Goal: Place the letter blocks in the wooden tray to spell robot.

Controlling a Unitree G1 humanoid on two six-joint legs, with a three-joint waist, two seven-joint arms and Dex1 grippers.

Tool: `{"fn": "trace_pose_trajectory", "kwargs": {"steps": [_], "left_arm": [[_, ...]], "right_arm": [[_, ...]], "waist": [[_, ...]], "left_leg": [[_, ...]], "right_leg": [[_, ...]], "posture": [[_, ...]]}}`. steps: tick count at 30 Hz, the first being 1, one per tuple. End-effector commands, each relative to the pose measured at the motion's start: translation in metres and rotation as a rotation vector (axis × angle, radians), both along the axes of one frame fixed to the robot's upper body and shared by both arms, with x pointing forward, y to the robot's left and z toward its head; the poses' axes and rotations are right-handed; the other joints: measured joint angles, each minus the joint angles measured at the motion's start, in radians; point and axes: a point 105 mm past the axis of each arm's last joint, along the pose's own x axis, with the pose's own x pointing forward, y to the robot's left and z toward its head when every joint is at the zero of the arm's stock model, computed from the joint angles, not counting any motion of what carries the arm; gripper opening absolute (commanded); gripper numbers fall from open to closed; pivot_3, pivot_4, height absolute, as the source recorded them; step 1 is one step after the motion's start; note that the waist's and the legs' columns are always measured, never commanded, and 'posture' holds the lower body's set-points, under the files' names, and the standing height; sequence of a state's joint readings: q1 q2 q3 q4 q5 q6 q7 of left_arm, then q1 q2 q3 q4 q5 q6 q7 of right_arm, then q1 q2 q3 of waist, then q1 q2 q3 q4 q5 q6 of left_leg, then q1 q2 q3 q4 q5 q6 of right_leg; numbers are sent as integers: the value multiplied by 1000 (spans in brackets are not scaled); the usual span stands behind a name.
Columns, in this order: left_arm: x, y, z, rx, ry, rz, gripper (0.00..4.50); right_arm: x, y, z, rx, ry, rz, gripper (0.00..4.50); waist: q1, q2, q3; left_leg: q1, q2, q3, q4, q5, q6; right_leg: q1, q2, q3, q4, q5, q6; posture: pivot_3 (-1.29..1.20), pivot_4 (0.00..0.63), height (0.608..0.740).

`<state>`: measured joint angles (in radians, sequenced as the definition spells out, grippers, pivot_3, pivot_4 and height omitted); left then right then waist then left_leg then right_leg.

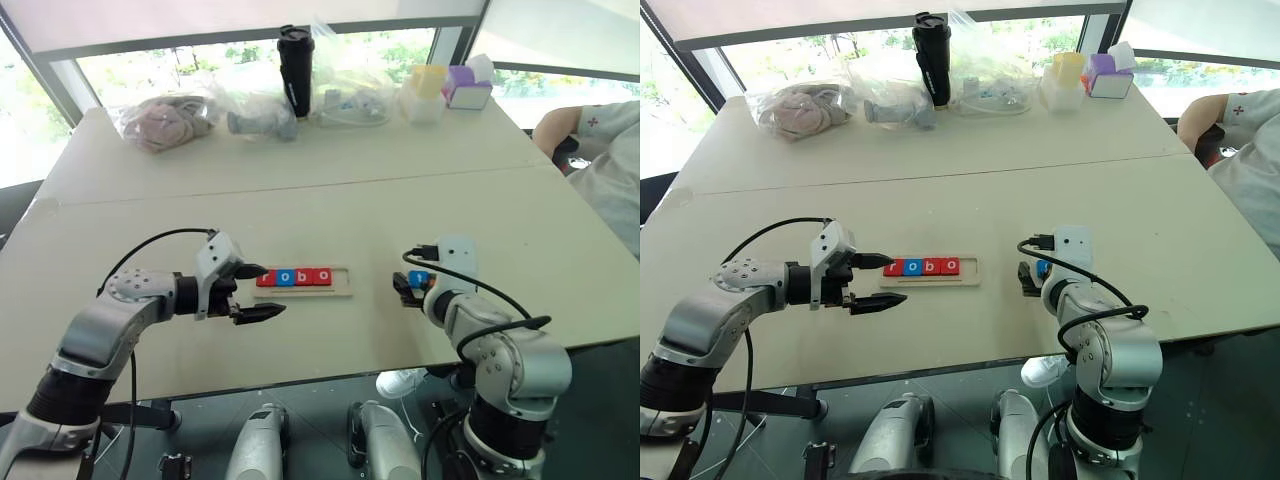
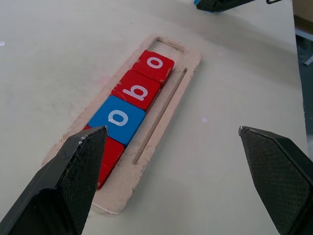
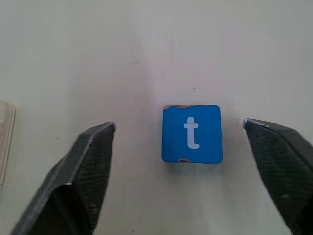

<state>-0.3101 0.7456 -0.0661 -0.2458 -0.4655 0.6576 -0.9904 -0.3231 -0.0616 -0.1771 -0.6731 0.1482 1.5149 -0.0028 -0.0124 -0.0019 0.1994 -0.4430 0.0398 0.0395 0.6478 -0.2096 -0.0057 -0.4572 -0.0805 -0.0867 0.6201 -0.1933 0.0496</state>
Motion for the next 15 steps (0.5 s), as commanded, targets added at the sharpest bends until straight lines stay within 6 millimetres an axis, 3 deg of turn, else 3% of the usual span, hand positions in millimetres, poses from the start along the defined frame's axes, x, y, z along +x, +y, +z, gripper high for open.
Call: {"fn": "trace_pose_trajectory", "kwargs": {"steps": [1,3,6,9,11,15], "left_arm": [[1,-1,5,1,-32,-8,4500],[2,-1,5,2,-32,-9,4500],[4,-1,5,3,-32,-13,4500],[5,-2,6,7,-37,-22,4500],[7,-2,8,6,-41,-24,4500],[6,-1,10,13,-47,-28,4500]], "right_arm": [[1,10,34,-30,-151,170,4454],[1,9,50,-70,-232,314,4454],[-5,-9,74,-137,-358,583,4454],[-13,-38,57,-236,-305,779,4454],[-9,-57,43,-257,-254,820,4454],[3,-77,23,-264,-206,877,4454]], "waist": [[1,0,0],[2,0,0],[4,-1,0],[9,-2,0],[7,-2,0],[-3,-2,0]], "left_leg": [[0,0,0,0,0,0],[-1,0,0,0,0,0],[-1,-1,1,0,0,0],[0,-3,0,0,0,0],[1,-3,0,0,0,0],[2,-2,0,1,0,0]], "right_leg": [[0,0,0,0,0,0],[0,0,0,-1,0,0],[1,-1,0,-3,0,1],[4,-1,0,-6,-1,2],[7,0,0,-7,-1,2],[6,0,0,-7,-1,2]], "posture": [[0,150,740],[0,150,740],[0,150,740],[0,150,740],[0,150,740],[0,150,740]]}}
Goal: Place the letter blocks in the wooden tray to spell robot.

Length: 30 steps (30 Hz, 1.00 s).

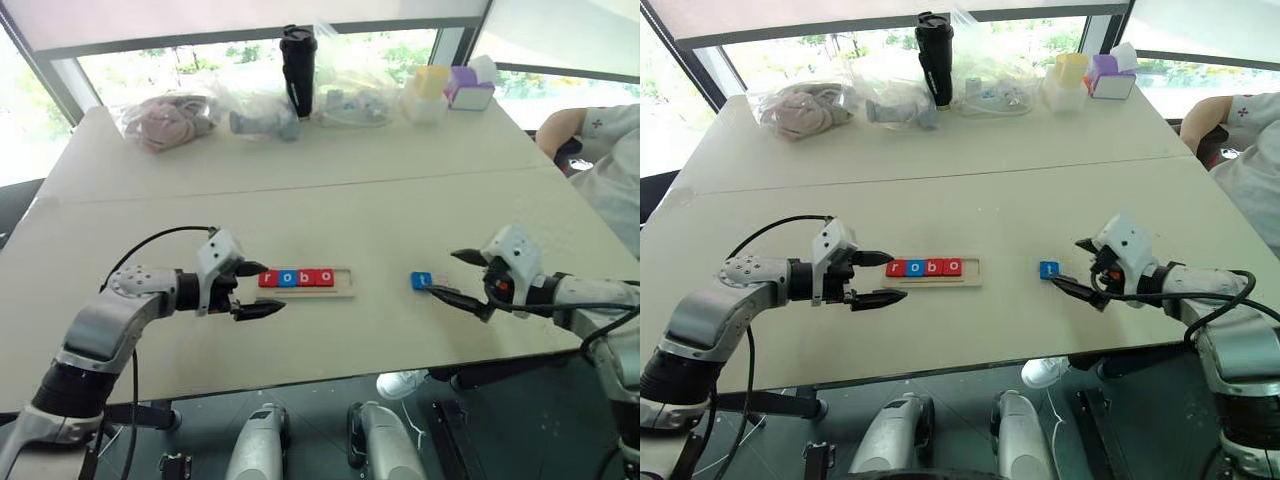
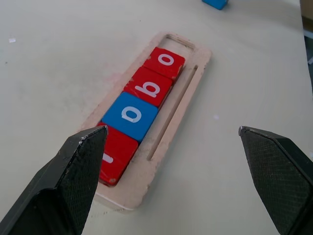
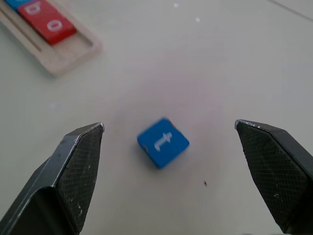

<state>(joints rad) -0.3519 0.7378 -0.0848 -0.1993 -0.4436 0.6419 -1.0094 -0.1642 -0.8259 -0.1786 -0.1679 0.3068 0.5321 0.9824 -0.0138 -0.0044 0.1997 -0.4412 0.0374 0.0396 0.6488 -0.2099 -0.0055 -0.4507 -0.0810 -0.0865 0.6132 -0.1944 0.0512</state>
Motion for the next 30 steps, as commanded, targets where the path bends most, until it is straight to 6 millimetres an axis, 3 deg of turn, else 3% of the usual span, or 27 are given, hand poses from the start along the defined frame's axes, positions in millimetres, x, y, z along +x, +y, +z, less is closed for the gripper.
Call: {"fn": "trace_pose_trajectory", "kwargs": {"steps": [1,8,17,20,24,25,30], "left_arm": [[-1,1,9,8,-40,-19,4500],[-8,8,12,28,-40,2,4500],[-13,13,12,34,-36,29,4500],[-13,12,12,33,-35,31,4500],[-12,12,12,32,-36,30,4500],[-12,12,12,32,-36,29,4500],[-10,10,11,31,-37,16,4500]], "right_arm": [[10,-8,-2,-41,-28,77,4454],[34,-1,-17,-52,10,183,4454],[39,5,-25,-60,46,263,4454],[39,5,-24,-53,43,270,3575],[37,1,-23,-62,44,269,1480],[36,1,-23,-63,44,269,1205],[36,5,-19,-58,16,258,1212]], "waist": [[-2,0,0],[4,0,0],[27,0,0],[27,0,0],[26,0,0],[27,0,0],[27,0,0]], "left_leg": [[1,0,0,0,0,0],[1,0,0,0,0,0],[1,0,1,2,0,0],[1,0,1,2,0,0],[1,0,1,2,0,0],[1,0,1,2,0,0],[1,0,1,2,0,0]], "right_leg": [[0,0,0,1,0,0],[-1,1,0,4,0,0],[0,0,1,4,1,1],[0,0,1,4,1,1],[0,0,1,4,1,1],[0,0,1,4,1,1],[0,0,1,4,1,1]], "posture": [[0,150,740],[0,150,740],[0,150,740],[0,150,740],[0,150,740],[0,150,740],[0,150,740]]}}
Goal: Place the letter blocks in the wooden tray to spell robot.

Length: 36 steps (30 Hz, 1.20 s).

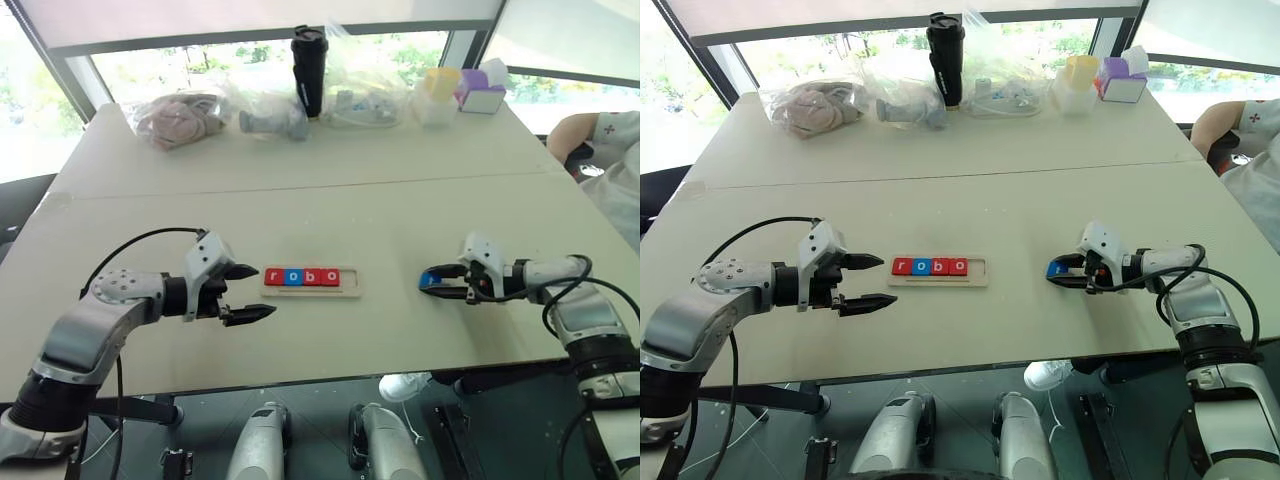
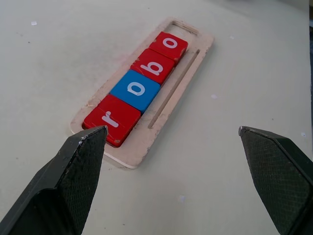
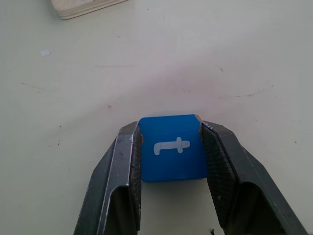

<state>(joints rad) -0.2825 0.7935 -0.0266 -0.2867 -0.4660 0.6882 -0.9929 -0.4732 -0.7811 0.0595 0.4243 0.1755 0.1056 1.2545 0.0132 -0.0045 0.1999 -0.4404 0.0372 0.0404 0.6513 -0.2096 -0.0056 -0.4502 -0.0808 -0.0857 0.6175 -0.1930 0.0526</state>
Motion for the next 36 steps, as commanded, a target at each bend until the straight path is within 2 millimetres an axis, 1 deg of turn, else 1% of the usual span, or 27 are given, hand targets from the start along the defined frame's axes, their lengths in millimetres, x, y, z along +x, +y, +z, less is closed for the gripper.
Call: {"fn": "trace_pose_trajectory", "kwargs": {"steps": [1,4,6,7,8,9,10,11,18,27,29,32,33,34,35,36], "left_arm": [[1,-3,8,-2,-40,-24,4500],[3,-5,8,-3,-40,-28,4500],[3,-5,7,-2,-40,-30,4500],[3,-6,7,-3,-39,-33,4500],[3,-6,7,-3,-39,-35,4500],[3,-7,7,-4,-39,-36,4500],[4,-7,7,-5,-39,-38,4500],[4,-7,7,-5,-38,-39,4500],[5,-6,6,-5,-39,-40,4500],[5,-8,6,-10,-41,-39,4500],[5,-8,6,-11,-41,-39,4500],[5,-8,6,-11,-41,-38,4500],[5,-8,6,-12,-42,-36,4500],[5,-8,6,-12,-42,-35,4500],[5,-7,6,-11,-42,-35,4500],[5,-8,6,-11,-42,-35,4500]], "right_arm": [[0,3,16,16,-55,-4,1212],[-5,12,22,45,-60,8,1212],[-8,17,24,66,-55,12,2287],[-10,21,25,74,-52,15,2545],[-12,23,24,76,-51,18,3074],[-13,25,24,76,-51,17,3446],[-14,25,22,65,-53,16,4083],[-14,24,21,57,-54,8,4468],[-13,12,23,39,-57,-22,4468],[-12,-2,16,9,-33,-35,4468],[-11,-3,15,7,-31,-36,3932],[-10,-2,14,7,-29,-34,2663],[-9,-1,14,8,-28,-32,2065],[-9,-1,13,9,-28,-31,1580],[-9,0,13,10,-27,-30,1209],[-8,0,13,11,-26,-30,1185]], "waist": [[0,0,0],[0,0,0],[0,0,0],[0,0,0],[0,0,0],[0,0,0],[0,0,0],[0,0,0],[0,0,0],[0,0,0],[0,0,0],[0,0,0],[0,0,0],[0,0,0],[0,0,0],[0,0,0]], "left_leg": [[0,0,0,0,0,0],[0,0,0,0,0,0],[0,0,0,0,0,0],[0,0,0,1,0,0],[0,0,0,1,0,0],[0,0,0,1,0,0],[0,0,0,1,0,0],[0,0,0,1,0,0],[0,0,0,1,0,0],[0,0,0,2,0,0],[1,0,0,2,0,0],[1,0,0,2,0,0],[1,0,0,2,0,0],[1,0,0,2,0,0],[1,0,0,2,0,0],[1,0,0,2,0,0]], "right_leg": [[0,0,0,0,0,0],[0,0,0,1,0,0],[0,0,0,1,0,0],[0,0,0,1,0,0],[0,0,0,1,0,0],[0,0,0,1,0,0],[0,0,0,1,0,0],[0,0,0,1,0,0],[1,0,0,1,0,0],[1,0,0,1,0,0],[1,0,0,1,0,0],[1,0,0,2,0,0],[1,0,0,2,0,0],[1,0,0,2,0,0],[1,0,0,2,0,0],[1,0,0,2,0,0]], "posture": [[0,150,740],[0,150,740],[0,150,740],[0,150,740],[0,150,740],[0,150,740],[0,150,740],[0,150,740],[0,150,740],[0,150,740],[0,150,740],[0,150,740],[0,150,740],[0,150,740],[0,150,740],[0,150,740]]}}
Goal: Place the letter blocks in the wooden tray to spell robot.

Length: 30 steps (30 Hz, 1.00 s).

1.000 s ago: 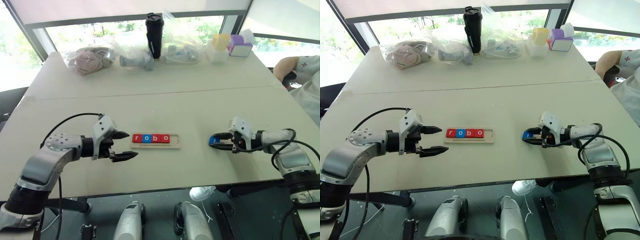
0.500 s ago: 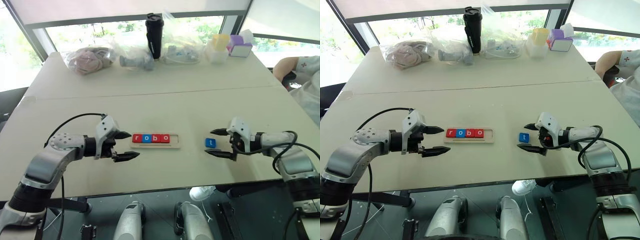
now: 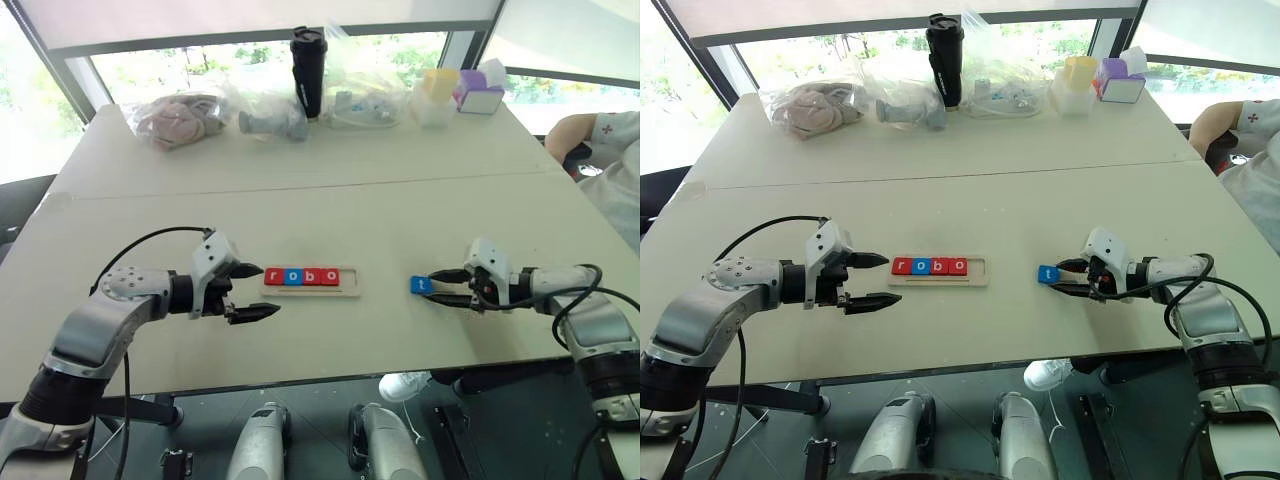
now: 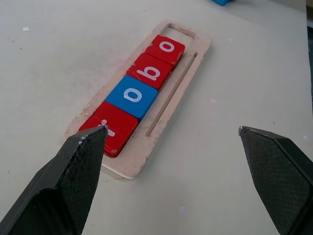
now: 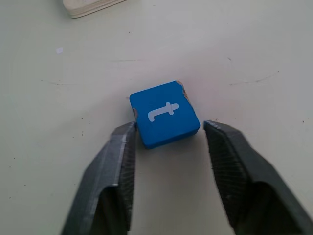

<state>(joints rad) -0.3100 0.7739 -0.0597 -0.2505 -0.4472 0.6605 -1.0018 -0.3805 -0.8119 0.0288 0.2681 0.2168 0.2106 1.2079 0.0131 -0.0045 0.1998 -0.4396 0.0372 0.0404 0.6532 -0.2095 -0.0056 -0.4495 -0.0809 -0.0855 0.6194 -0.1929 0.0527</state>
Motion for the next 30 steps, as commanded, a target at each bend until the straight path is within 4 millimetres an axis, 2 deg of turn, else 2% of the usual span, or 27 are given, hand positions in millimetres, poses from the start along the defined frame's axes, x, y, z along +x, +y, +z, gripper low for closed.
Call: {"fn": "trace_pose_trajectory", "kwargs": {"steps": [1,7,10,14,18,22,26,30], "left_arm": [[1,-3,9,-8,-39,-15,4500],[1,0,10,-2,-38,-14,4500],[2,0,13,-3,-46,-15,4500],[4,-2,13,-5,-49,-18,4500],[3,-6,11,-13,-46,-25,4500],[2,-5,11,-17,-48,-20,4500],[-1,-5,12,-23,-50,-8,4500],[-3,-4,11,-25,-49,4,4500]], "right_arm": [[4,1,10,2,-38,9,1185],[6,9,19,7,-68,31,1185],[3,28,35,4,-102,103,1185],[5,53,38,-46,-122,171,1185],[14,81,42,-21,-133,214,1185],[19,99,33,-65,-127,269,1185],[27,104,20,-125,-109,260,1185],[29,105,16,-143,-104,270,1185]], "waist": [[0,0,0],[0,0,0],[-1,0,0],[-2,0,0],[-1,0,0],[1,0,0],[0,0,0],[-1,0,0]], "left_leg": [[0,0,0,0,0,0],[0,0,0,1,0,0],[0,0,0,1,0,0],[1,0,0,1,0,0],[2,1,0,1,0,0],[2,0,0,1,0,0],[2,0,1,1,0,0],[2,0,1,1,0,0]], "right_leg": [[0,0,0,0,0,0],[0,0,0,0,0,0],[0,0,0,1,0,0],[0,0,0,2,0,0],[1,0,0,3,0,0],[1,0,0,3,0,0],[1,0,1,3,0,0],[1,0,1,3,0,0]], "posture": [[0,150,740],[0,150,740],[0,150,740],[0,150,740],[0,150,740],[0,150,740],[0,150,740],[0,150,740]]}}
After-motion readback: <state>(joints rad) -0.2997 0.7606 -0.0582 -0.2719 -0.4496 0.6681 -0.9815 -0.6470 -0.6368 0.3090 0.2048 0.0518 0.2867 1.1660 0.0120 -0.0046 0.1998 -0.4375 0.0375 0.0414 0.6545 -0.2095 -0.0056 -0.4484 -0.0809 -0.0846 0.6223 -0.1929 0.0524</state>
